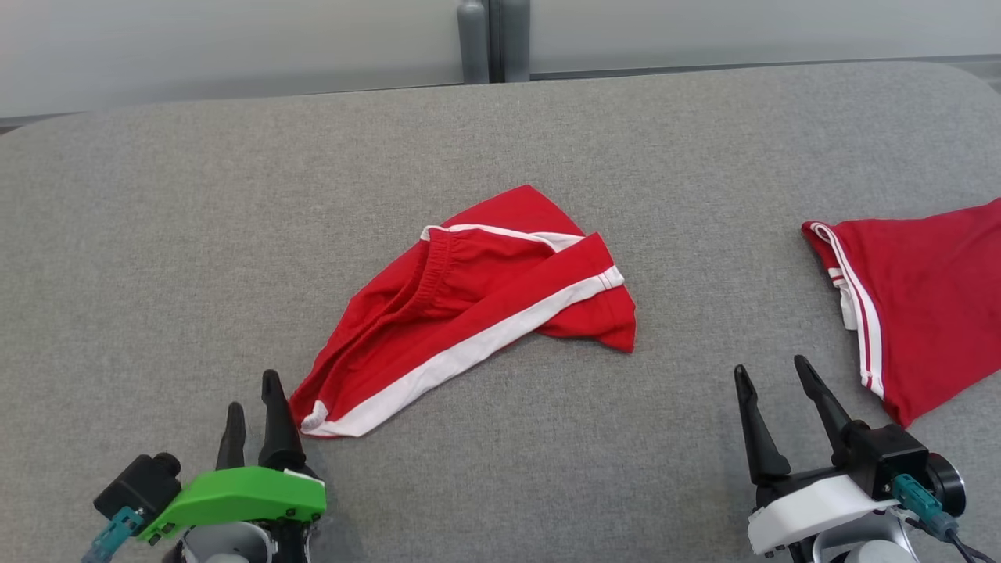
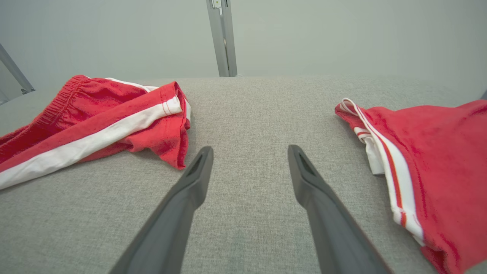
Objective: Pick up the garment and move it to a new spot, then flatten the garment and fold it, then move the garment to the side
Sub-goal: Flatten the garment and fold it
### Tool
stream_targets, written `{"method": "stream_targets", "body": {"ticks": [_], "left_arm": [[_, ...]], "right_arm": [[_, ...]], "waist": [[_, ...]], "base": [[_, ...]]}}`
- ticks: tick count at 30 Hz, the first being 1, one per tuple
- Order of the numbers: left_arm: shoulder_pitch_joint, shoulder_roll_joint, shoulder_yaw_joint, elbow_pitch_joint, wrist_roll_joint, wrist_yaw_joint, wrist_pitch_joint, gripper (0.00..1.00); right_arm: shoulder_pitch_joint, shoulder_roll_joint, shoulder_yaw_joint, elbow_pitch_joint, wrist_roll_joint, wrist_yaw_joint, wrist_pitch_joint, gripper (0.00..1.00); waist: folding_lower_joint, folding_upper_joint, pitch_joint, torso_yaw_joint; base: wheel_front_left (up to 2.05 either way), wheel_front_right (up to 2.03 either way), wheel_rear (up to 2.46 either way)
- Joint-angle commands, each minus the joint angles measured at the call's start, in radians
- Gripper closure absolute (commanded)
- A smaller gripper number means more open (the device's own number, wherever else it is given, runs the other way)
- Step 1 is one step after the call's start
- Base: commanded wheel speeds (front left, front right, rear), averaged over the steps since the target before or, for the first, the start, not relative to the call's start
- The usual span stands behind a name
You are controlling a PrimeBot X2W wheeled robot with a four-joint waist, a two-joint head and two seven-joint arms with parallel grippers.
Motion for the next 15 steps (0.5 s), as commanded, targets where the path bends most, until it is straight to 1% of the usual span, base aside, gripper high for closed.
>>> {"method": "stream_targets", "body": {"ticks": [1, 4, 7, 10, 15], "left_arm": [[0.027, 0.014, -0.002, -0.019, 0.066, -0.006, -0.002, 0.0], [0.048, 0.042, 0.001, -0.066, 0.216, -0.002, -0.002, 0.0], [0.067, 0.056, 0.01, -0.101, 0.329, -0.012, -0.002, 0.0], [0.082, 0.072, 0.018, -0.119, 0.423, -0.029, -0.002, 0.0], [0.104, 0.092, 0.02, -0.119, 0.547, -0.067, -0.002, 0.0]], "right_arm": [[0.015, -0.003, -0.005, -0.014, -0.011, -0.002, -0.003, 0.0], [0.02, -0.007, -0.012, -0.039, -0.018, -0.002, -0.003, 0.0], [0.028, -0.013, -0.019, -0.06, -0.02, -0.002, -0.003, 0.0], [0.042, -0.02, -0.027, -0.071, -0.021, -0.002, -0.003, 0.0], [0.06, -0.031, -0.042, -0.088, -0.022, -0.002, -0.003, 0.0]], "waist": [[0.0, 0.0, -0.015, 0.002], [0.0, 0.0, -0.028, 0.008], [0.0, 0.0, -0.043, 0.019], [0.0, 0.0, -0.065, 0.033], [0.0, 0.0, -0.097, 0.051]], "base": [[0.0, 0.0, 0.0], [0.0, 0.0, 0.0], [0.0, 0.0, 0.0], [0.0, 0.0, 0.0], [0.0, 0.0, 0.0]]}}
